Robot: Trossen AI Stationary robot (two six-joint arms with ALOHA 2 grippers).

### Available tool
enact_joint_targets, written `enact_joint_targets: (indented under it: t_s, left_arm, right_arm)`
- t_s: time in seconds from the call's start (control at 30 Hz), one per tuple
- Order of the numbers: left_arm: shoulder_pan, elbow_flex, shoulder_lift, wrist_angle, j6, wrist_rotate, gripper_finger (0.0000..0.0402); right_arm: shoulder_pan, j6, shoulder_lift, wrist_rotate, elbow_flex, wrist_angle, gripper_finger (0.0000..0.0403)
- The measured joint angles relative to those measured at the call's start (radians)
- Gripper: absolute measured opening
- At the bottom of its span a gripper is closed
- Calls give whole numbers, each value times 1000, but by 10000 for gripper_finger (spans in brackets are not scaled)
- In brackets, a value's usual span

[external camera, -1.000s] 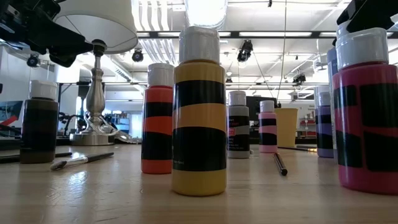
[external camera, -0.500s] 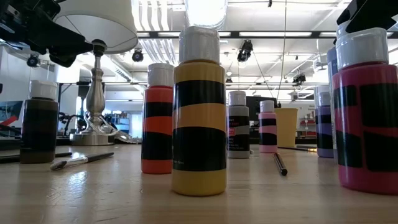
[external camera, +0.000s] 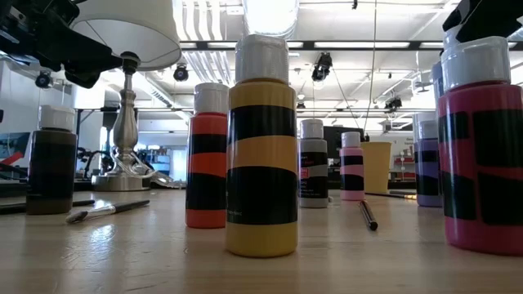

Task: Pick & Place Paint Supplies
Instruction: Put the big blue paint bottle into the bin

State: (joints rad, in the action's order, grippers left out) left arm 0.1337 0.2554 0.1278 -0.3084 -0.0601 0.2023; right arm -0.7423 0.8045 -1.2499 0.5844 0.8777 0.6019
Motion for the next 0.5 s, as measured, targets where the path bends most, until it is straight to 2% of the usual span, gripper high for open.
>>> enact_joint_targets:
  t_s: [0.2, 0.5]
  left_arm:
    - [0, 0, 0, 0, 0, 0, 163]
    - [0, 0, 0, 0, 0, 0, 163]
  right_arm:
    - [18, -11, 5, 12, 152, 210, 120]
    - [151, -270, 5, 17, 391, 309, 123]
